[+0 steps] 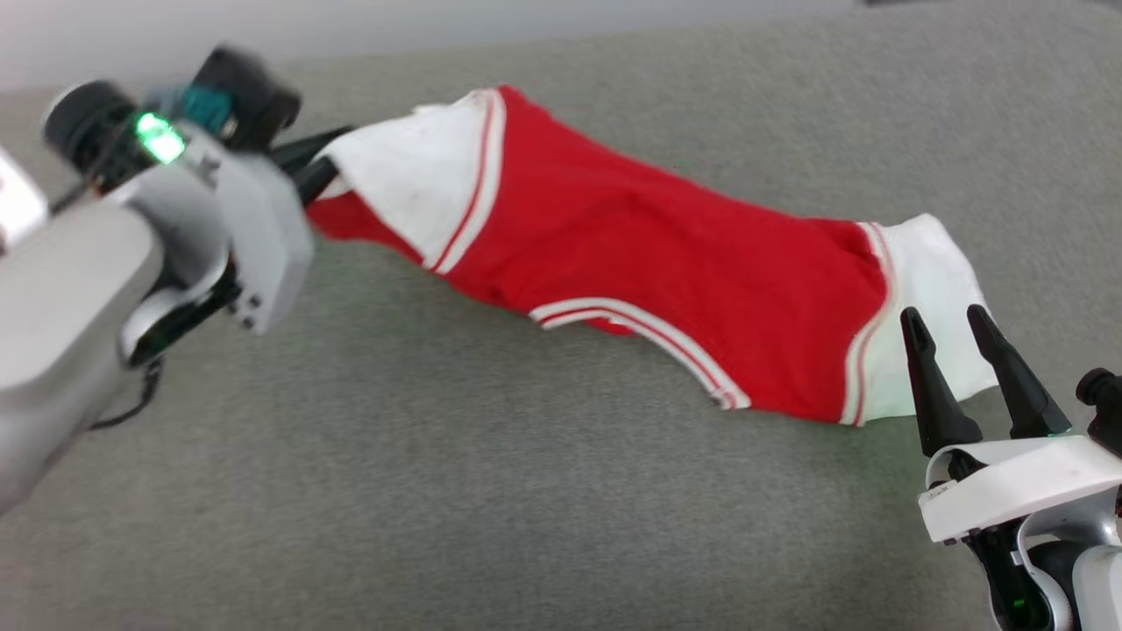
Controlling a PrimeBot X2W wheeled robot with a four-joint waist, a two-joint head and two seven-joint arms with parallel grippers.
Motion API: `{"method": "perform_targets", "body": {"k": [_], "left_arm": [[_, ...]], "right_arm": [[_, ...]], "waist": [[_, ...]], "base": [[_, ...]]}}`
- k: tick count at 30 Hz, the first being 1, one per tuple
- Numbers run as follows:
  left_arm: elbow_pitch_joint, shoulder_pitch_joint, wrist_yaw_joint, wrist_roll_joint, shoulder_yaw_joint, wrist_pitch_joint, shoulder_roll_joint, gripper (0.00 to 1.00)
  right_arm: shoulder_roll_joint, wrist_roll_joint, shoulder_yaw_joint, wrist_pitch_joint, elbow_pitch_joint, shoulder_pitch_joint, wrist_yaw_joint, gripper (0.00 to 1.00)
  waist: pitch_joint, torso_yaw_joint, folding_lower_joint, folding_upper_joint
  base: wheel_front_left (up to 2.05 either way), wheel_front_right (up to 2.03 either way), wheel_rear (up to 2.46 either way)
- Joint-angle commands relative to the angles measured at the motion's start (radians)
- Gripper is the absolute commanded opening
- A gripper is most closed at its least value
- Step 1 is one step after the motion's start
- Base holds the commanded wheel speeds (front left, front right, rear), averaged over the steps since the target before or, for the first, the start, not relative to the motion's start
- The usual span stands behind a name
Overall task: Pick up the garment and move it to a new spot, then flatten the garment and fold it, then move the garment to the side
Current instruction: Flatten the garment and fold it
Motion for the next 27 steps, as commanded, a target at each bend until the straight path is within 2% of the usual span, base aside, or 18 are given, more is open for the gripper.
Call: {"method": "perform_targets", "body": {"k": [1,3,4,6,8,10,13,15,18,20,21,22,23,27], "left_arm": [[0.011,0.039,0.001,0.053,0.002,-0.043,0.025,0.0],[0.029,0.093,0.001,0.061,0.0,-0.106,0.035,0.0],[0.041,0.105,0.001,0.1,0.001,-0.138,0.045,0.0],[0.06,0.159,0.016,0.111,0.002,-0.206,0.054,0.0],[0.069,0.211,0.06,0.16,0.002,-0.267,0.065,0.0],[0.062,0.265,0.129,0.204,0.001,-0.307,0.066,0.0],[0.045,0.367,0.212,0.252,0.001,-0.33,0.062,0.0],[0.042,0.424,0.251,0.264,0.002,-0.335,0.052,0.0],[0.06,0.487,0.283,0.276,0.008,-0.339,0.022,0.0],[0.071,0.51,0.283,0.272,0.015,-0.34,-0.001,0.02],[0.078,0.518,0.279,0.271,0.022,-0.34,-0.009,0.39],[0.076,0.519,0.271,0.267,0.036,-0.34,-0.015,0.8],[0.074,0.525,0.264,0.255,0.054,-0.34,-0.018,1.0],[0.048,0.519,0.229,0.235,0.108,-0.34,0.027,1.0]], "right_arm": [[-0.001,-0.002,-0.004,0.008,-0.011,0.014,-0.001,1.0],[0.002,-0.003,-0.005,0.014,-0.019,0.025,-0.001,1.0],[0.002,-0.003,-0.006,0.017,-0.022,0.029,-0.001,1.0],[0.004,-0.001,-0.011,0.02,-0.03,0.032,-0.001,1.0],[0.005,0.001,-0.014,0.024,-0.034,0.041,-0.001,1.0],[0.007,0.002,-0.021,0.024,-0.036,0.048,-0.001,1.0],[0.012,0.003,-0.026,0.023,-0.039,0.058,-0.001,1.0],[0.015,0.003,-0.027,0.025,-0.039,0.067,-0.001,1.0],[0.015,0.001,-0.033,0.029,-0.04,0.069,-0.001,1.0],[0.012,-0.001,-0.036,0.034,-0.043,0.075,-0.001,1.0],[0.008,-0.003,-0.038,0.037,-0.045,0.077,-0.001,1.0],[0.006,-0.004,-0.039,0.041,-0.048,0.078,-0.001,1.0],[0.005,-0.004,-0.04,0.044,-0.051,0.077,-0.001,1.0],[0.003,-0.006,-0.045,0.053,-0.061,0.083,-0.001,1.0]], "waist": [[-0.06,0.067,0.0,0.0],[-0.061,0.071,0.0,0.0],[-0.061,0.072,0.0,0.0],[-0.058,0.071,0.0,0.0],[-0.055,0.066,0.0,0.0],[-0.054,0.063,0.0,0.0],[-0.057,0.061,0.0,0.0],[-0.06,0.062,0.0,0.0],[-0.071,0.069,0.0,0.0],[-0.08,0.077,0.0,0.0],[-0.086,0.081,0.0,0.0],[-0.089,0.084,0.0,0.0],[-0.092,0.087,0.0,0.0],[-0.1,0.098,0.0,0.0]], "base": [[0.0,0.0,0.0],[0.0,0.0,0.0],[0.0,0.0,0.0],[0.0,0.0,0.0],[0.0,0.0,0.0],[0.0,0.0,0.0],[0.0,0.0,0.0],[0.0,0.0,0.0],[0.0,0.0,0.0],[0.0,0.0,0.0],[0.0,0.0,0.0],[0.0,0.0,0.0],[0.0,0.0,0.0],[0.0,0.0,0.0]]}}
